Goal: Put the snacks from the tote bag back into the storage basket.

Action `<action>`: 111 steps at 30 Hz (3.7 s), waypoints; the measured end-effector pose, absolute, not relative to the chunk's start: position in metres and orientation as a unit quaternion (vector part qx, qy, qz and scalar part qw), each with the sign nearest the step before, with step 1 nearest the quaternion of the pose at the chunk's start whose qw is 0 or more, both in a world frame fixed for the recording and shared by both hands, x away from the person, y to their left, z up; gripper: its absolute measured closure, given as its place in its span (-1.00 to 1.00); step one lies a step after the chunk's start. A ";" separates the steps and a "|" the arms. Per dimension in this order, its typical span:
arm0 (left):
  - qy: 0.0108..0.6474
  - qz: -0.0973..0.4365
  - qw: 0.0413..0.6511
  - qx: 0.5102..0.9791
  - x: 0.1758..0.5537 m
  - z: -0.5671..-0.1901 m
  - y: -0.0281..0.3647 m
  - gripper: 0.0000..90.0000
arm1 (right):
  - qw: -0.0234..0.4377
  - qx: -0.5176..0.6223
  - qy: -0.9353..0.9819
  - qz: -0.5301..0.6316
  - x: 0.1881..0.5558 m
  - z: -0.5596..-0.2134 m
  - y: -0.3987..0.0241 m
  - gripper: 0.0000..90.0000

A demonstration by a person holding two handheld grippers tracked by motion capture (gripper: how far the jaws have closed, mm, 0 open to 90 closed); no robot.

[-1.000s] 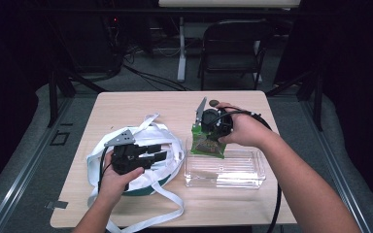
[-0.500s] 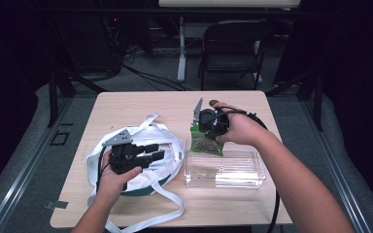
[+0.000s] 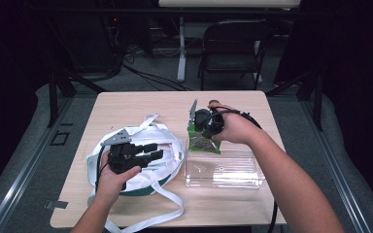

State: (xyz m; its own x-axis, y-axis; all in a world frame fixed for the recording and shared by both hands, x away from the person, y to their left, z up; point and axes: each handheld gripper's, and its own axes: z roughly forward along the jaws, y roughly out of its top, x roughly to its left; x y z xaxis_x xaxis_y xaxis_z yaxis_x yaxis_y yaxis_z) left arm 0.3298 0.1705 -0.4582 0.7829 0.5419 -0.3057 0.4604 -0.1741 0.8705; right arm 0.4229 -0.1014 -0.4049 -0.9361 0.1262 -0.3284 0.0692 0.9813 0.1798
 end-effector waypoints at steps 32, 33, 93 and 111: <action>0.336 0.037 0.551 0.763 0.332 -0.462 0.175 0.27 | 0.189 0.012 0.979 0.081 0.433 -0.443 -0.101 0.65; 0.336 0.038 0.551 0.763 0.332 -0.462 0.175 0.27 | 0.190 0.011 0.978 0.082 0.433 -0.443 -0.101 0.65; 0.357 0.048 0.546 0.756 0.336 -0.464 0.178 0.14 | 0.197 0.067 0.972 0.110 0.435 -0.434 -0.104 -0.13; 0.359 0.047 0.545 0.756 0.336 -0.465 0.178 0.13 | 0.199 0.075 0.970 0.119 0.430 -0.427 -0.110 -0.13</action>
State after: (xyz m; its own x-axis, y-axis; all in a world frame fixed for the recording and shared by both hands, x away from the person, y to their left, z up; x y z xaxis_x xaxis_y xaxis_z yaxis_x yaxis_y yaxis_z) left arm 0.3365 0.1781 -0.4648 0.7380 0.5943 -0.3195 0.4913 -0.1488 0.8582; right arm 0.4300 -0.1096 -0.4269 -0.9095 0.1933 -0.3679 0.0991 0.9605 0.2599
